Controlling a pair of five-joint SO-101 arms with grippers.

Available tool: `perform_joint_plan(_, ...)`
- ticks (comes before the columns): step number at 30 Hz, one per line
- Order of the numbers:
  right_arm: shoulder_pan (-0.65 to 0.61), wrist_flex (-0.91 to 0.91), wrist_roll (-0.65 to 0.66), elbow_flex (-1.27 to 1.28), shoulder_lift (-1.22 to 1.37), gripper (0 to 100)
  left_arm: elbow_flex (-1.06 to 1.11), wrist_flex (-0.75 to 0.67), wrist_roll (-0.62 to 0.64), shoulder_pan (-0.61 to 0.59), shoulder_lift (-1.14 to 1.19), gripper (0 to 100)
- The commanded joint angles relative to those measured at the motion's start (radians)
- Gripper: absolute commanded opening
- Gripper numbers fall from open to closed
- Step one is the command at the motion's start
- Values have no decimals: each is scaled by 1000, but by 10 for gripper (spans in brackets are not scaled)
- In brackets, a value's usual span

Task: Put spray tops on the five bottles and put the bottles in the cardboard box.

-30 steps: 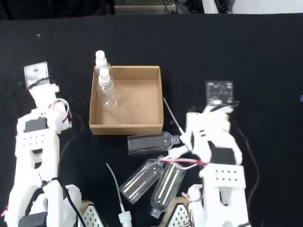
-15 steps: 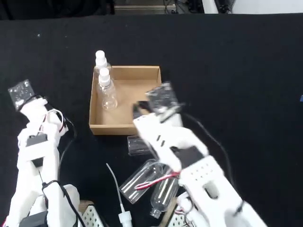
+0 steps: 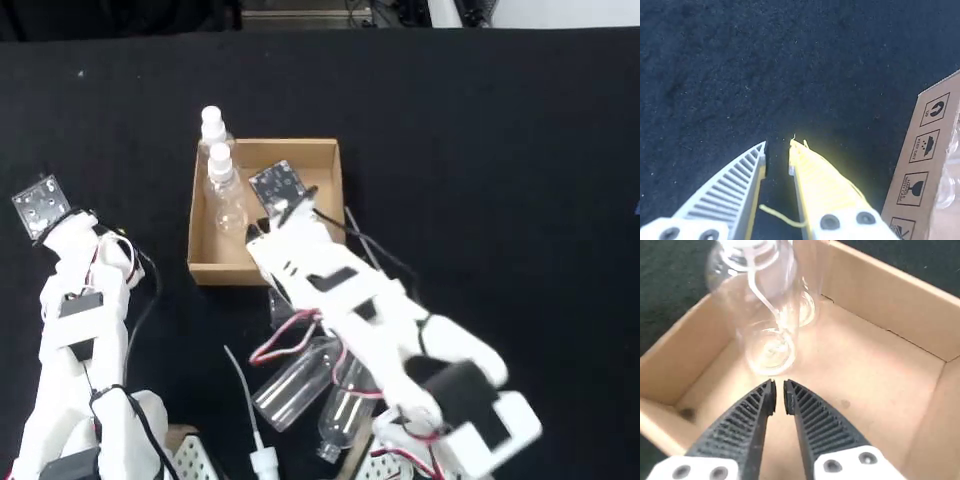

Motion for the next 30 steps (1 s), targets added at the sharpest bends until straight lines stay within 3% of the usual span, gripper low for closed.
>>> perform_joint_plan(1, -17, -31, -5, -105, 21, 11, -10, -23, 5, -1, -21, 62)
perform_joint_plan(30, -18, -26, -5, -236, 133, 11, -7, -25, 3, 44, -21, 62)
